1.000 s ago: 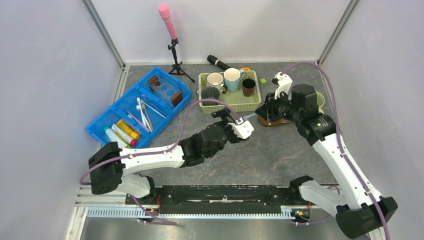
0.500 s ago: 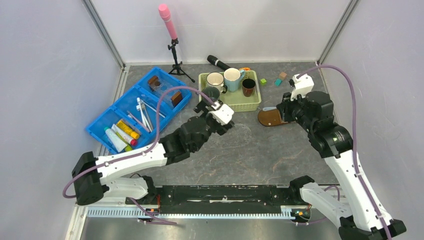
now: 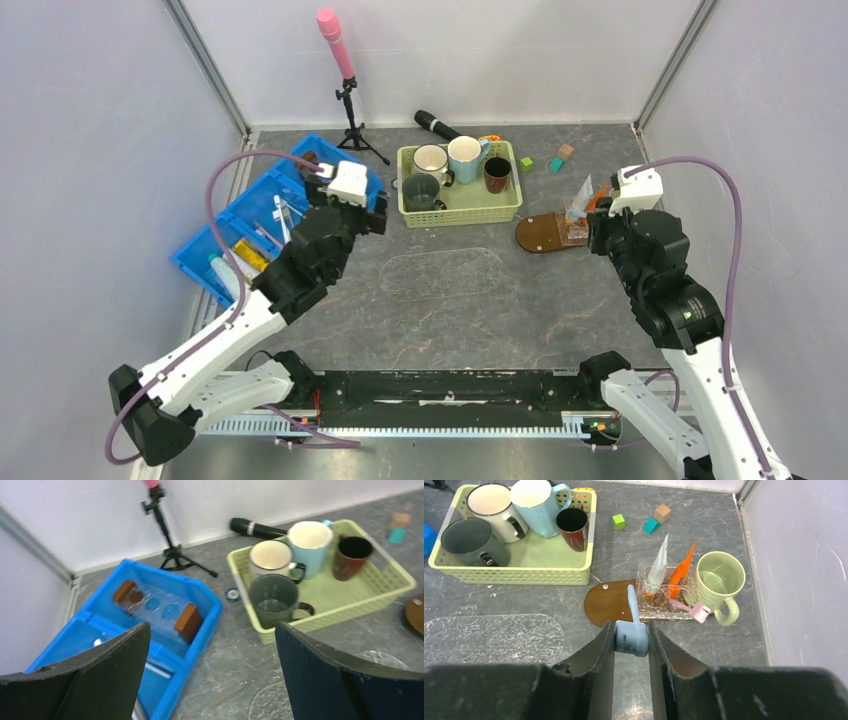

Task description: Prepare toiletry sets of a toothbrush and toothpaste on the tray

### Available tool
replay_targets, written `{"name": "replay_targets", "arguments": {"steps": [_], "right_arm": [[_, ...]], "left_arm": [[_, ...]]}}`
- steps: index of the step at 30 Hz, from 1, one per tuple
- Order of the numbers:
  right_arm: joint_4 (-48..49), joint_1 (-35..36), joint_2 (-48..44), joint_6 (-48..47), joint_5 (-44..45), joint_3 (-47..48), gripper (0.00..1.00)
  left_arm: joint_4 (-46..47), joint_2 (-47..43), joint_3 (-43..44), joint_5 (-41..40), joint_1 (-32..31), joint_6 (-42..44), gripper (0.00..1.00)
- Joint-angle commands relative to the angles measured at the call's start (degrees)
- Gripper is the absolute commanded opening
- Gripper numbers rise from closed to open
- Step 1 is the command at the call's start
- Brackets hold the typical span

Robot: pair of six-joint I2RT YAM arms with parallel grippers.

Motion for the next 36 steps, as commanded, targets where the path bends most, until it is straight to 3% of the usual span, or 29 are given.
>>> {"name": "replay_targets", "arguments": {"steps": [1, 12, 36], "right_arm": [[5.07, 0.1, -2.13, 0.28, 4.7, -2.74, 0.0], [12.99, 0.09, -4.4, 1.13, 10.04, -11.2, 0.0], [20.43, 0.02, 0.96, -0.42, 11.94, -18.04, 0.0]], "left_arm": [[-5.15, -3.41, 1.67, -1.28, 6.29, -8.34, 1.0], [-5.03, -12.92, -3.72, -6.1, 15.56, -9.81, 1.0], [-0.26, -14.93, -8.3, -8.95, 16.12, -7.76, 1.0]]}}
